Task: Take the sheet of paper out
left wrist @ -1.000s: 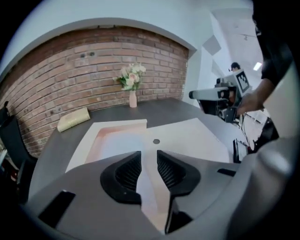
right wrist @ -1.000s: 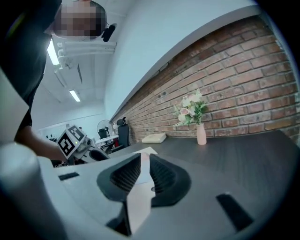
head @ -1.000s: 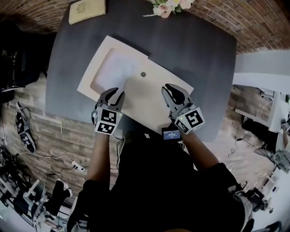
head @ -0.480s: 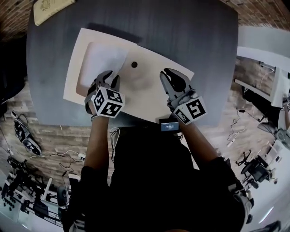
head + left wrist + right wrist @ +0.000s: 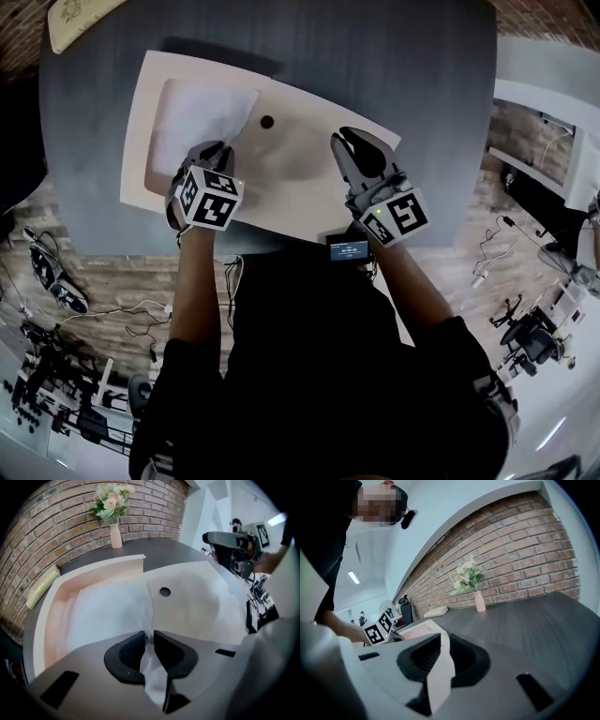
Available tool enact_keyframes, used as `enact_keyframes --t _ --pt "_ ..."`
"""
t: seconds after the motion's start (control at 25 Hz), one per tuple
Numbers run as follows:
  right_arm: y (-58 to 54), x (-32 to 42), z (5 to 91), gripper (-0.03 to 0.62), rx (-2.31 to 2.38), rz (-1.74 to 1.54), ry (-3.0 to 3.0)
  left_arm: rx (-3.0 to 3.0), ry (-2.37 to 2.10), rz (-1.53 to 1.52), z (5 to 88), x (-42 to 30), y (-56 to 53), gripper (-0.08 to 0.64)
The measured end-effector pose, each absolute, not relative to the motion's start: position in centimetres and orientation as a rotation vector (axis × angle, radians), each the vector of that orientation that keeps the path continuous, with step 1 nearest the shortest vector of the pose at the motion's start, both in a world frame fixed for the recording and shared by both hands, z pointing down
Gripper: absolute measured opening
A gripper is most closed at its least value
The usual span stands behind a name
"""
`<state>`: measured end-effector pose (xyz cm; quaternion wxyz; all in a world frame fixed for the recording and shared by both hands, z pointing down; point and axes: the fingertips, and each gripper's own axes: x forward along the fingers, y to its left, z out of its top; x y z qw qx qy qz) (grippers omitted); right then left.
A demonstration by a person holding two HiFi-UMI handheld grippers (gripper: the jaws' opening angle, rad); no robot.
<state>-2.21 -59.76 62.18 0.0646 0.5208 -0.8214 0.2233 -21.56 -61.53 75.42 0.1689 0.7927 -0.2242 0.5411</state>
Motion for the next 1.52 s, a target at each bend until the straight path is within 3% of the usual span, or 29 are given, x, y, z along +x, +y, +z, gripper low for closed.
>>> enact_keyframes --t 0.24,0.72,1.16,1.52 --pt "-59.5 -1.5 62.0 0.06 1.574 0.67 -2.485 2.209 -0.637 1.474 75.4 -21.1 -61.3 0.008" --pt "-56.7 2.4 58.6 0.06 1.656 0.595 -2.519 2.236 -0.53 1.237 71.8 -14.3 -56.7 0.0" --pt "-49.3 7.6 54.0 0.06 1.691 0.508 -2.632 2.359 -0.581 0.998 63.3 -7.3 -49.4 -0.002" --pt "-44.4 8.7 49.5 0.06 1.628 0.381 -2.759 2.366 -0.766 0.645 55.1 -9.0 -45.9 -0.002"
